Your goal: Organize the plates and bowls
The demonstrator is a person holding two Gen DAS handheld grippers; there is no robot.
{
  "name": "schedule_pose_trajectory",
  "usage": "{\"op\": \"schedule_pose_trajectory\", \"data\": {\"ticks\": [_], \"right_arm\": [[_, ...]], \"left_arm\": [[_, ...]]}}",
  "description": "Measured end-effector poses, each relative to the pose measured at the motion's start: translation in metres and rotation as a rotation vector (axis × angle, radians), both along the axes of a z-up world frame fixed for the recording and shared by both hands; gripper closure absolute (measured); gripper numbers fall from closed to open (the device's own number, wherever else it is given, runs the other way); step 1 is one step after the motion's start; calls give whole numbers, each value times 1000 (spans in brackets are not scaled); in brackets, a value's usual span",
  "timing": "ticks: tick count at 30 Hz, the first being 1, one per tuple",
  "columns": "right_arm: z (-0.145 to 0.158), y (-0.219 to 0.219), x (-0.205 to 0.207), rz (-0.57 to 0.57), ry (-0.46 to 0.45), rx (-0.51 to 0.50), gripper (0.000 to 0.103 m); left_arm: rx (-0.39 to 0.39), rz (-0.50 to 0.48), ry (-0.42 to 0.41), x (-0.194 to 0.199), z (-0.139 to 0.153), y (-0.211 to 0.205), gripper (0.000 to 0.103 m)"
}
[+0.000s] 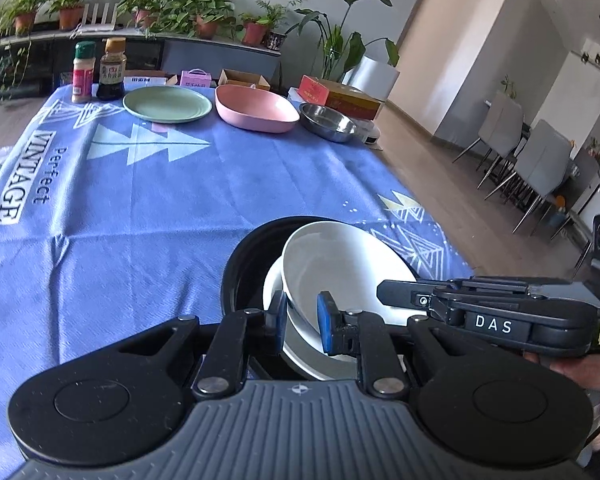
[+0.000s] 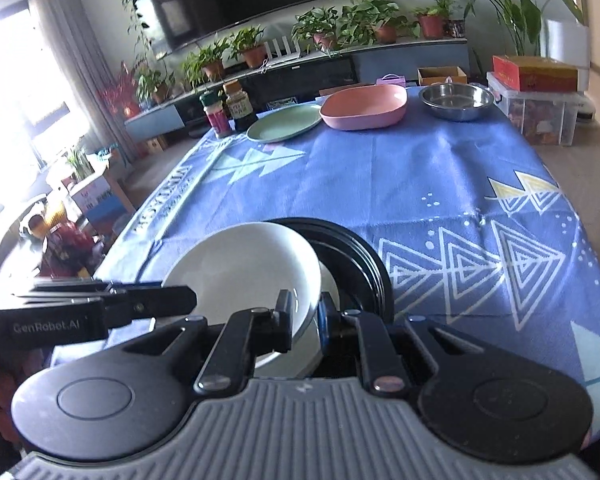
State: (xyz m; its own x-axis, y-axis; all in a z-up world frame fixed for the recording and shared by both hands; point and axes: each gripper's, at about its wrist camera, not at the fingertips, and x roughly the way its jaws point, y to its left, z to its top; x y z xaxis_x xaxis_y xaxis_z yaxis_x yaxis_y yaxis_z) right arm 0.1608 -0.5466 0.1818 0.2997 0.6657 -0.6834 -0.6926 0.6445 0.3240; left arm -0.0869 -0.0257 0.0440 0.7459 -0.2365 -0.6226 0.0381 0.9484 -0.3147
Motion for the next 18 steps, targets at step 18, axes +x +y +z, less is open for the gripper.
{"op": "schedule_pose_trajectory", "data": {"ticks": [18], "right_arm": [[-1,4,-13,51,-103,-62,60]], "left_arm": [[282,-134,-27,-3,5,-26,82]]}}
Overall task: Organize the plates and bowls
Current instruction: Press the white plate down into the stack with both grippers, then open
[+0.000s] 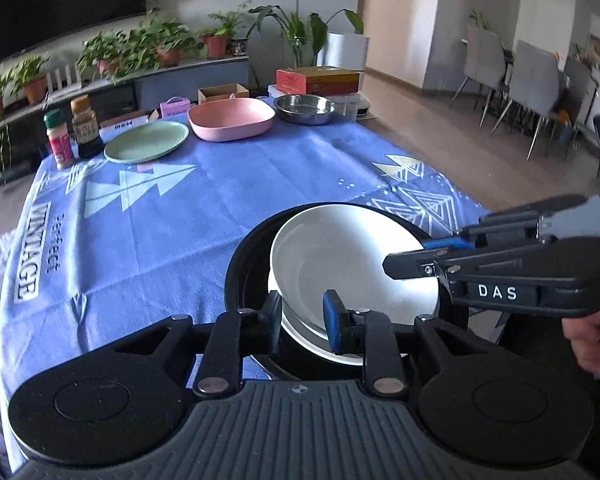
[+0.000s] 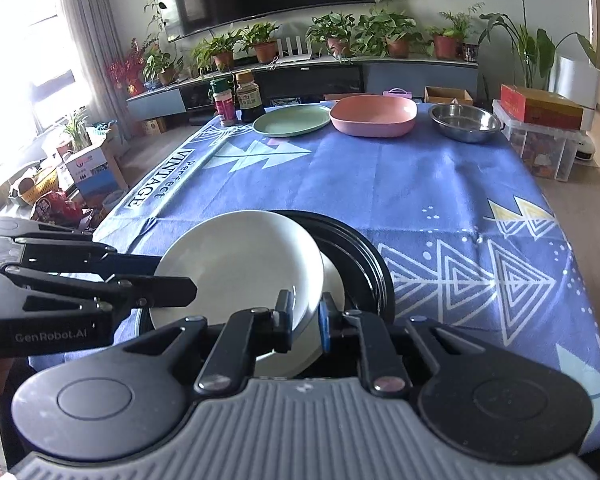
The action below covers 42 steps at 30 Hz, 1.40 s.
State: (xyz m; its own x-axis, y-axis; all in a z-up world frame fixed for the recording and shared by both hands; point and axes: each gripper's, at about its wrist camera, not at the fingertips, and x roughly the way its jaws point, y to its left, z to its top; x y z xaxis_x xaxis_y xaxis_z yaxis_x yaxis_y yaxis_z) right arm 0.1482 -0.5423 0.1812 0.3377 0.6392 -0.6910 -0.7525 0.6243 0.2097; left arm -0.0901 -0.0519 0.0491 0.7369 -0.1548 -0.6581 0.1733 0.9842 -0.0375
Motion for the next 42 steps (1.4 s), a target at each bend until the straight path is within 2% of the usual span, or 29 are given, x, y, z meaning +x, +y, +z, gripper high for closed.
{"op": "schedule_pose_trajectory", "data": {"ticks": [7,15,18,20,27,29,31,36,39,42], "right_arm": [[1,0,-3,16,-32,-20,58],[2,-1,-3,21,-57,-20,58],[2,-2,-4,41,-65,-12,49],[3,-3,-5,61,-70,-6,38],[4,2,-13,113,-145,-35,35],[6,-2,-13,114,-154,-19,27],[10,-6,-12,111,-173,6,24],[20,-23,-2,70,-164,118,24],[17,-23,3,68,-143,123,26],[9,-24,9,47,-119,128,34]], "left_arm": [[110,-27,-34,-4,1,-9,81],[131,-27,-36,-2,-1,-9,76],[129,-19,-36,-2,-1,-8,73],[127,-18,-34,-2,-2,-7,72],[124,-8,-34,-3,-4,-5,67],[124,-8,-33,-3,-4,-5,66],[121,-8,-32,-4,-5,-4,66],[107,-4,-40,-4,-5,-2,65],[93,3,-48,-5,-3,1,64],[78,10,-52,-4,-1,5,63]]}}
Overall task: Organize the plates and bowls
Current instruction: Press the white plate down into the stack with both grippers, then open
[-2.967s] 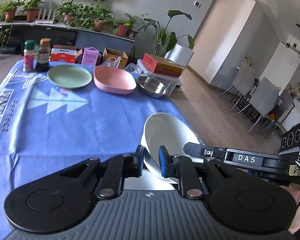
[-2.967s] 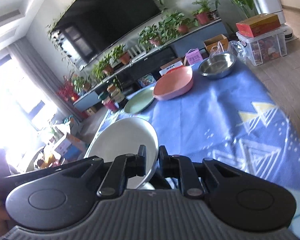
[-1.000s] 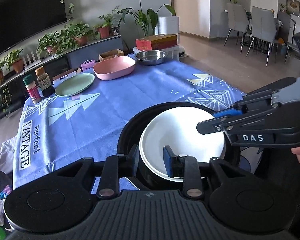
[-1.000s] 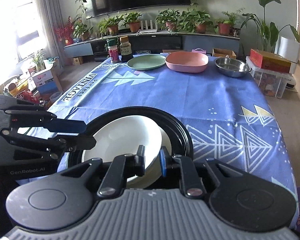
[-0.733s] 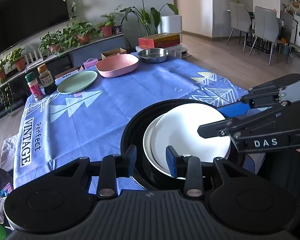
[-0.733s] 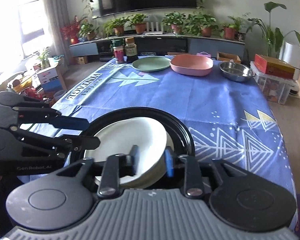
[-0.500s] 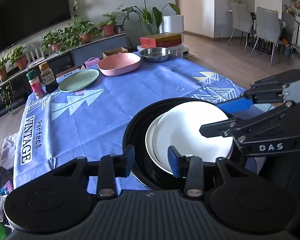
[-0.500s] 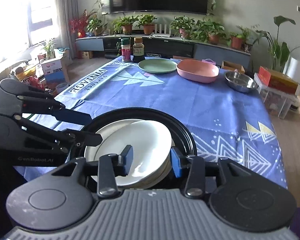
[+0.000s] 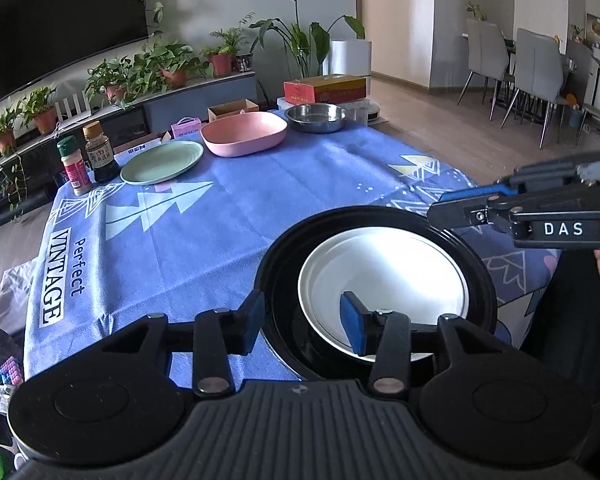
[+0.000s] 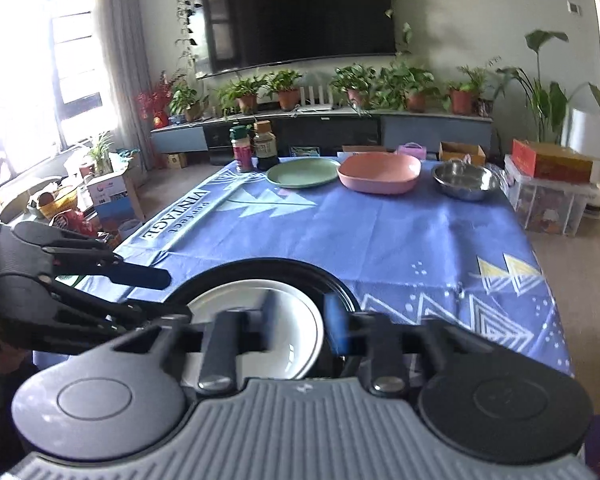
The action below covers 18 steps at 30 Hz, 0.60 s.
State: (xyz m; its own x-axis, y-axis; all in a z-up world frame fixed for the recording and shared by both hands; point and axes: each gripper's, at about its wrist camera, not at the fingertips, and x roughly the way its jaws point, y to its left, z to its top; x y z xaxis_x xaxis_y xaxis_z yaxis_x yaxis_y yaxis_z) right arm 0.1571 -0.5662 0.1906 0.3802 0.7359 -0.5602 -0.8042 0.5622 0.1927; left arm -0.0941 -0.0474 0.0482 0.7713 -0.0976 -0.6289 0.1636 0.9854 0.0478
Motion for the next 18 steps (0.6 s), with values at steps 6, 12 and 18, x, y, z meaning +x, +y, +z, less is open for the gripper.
{"op": "schedule_pose_trajectory", "data": {"ticks": [6,12,18], "right_arm": [[-2,-6,8,-19,43,47,35],[-11,-10,5,-20,17,-19,44],[-19,-9,1,1,13,-40,44]], "left_arm": [[-20,13,1,1,1,5,63],[-12,21,-2,5,0,7,63],[-3,36,-1,9,-3,12,63]]}}
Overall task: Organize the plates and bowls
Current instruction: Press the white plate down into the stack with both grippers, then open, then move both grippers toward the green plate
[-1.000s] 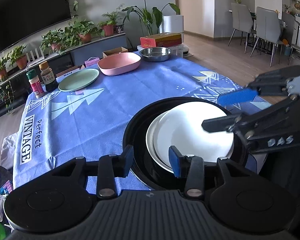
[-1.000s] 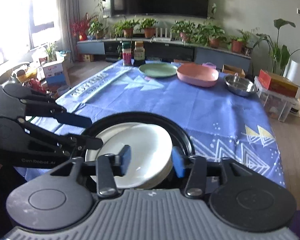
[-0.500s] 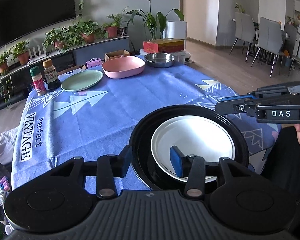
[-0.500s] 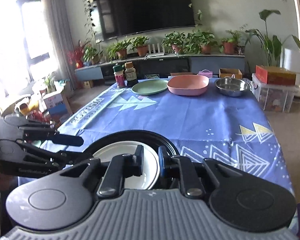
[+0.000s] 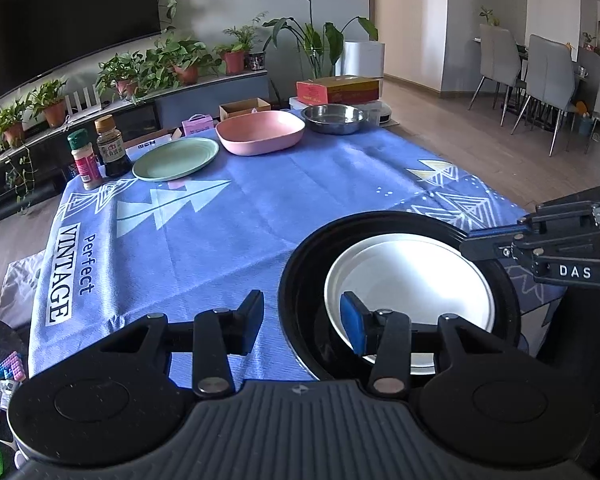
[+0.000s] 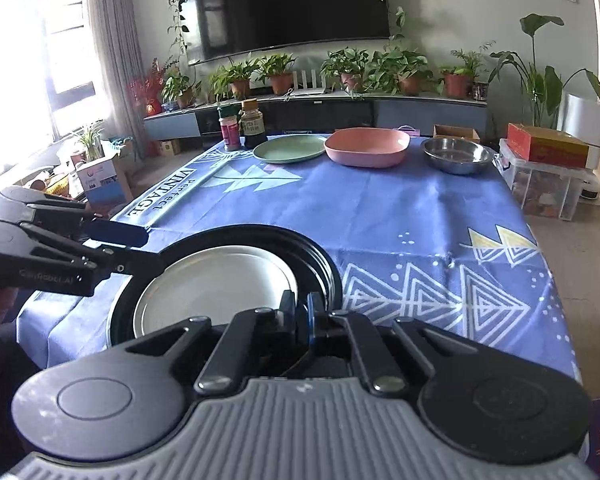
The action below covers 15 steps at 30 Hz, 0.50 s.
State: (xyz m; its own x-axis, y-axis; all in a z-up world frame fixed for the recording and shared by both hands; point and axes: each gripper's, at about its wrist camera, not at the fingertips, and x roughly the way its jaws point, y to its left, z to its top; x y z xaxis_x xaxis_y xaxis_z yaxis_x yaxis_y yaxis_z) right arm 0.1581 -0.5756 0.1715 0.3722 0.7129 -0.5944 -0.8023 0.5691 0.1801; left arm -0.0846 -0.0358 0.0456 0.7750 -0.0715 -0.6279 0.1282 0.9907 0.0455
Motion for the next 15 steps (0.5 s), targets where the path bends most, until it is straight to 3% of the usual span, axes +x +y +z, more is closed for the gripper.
{"op": "schedule_pose_trajectory", "data": {"ticks": [15], "right_arm": [[-2,11,-9,14,-69,-59,44]], "left_arm": [[-26,-7,0,1,-4,8,59]]}}
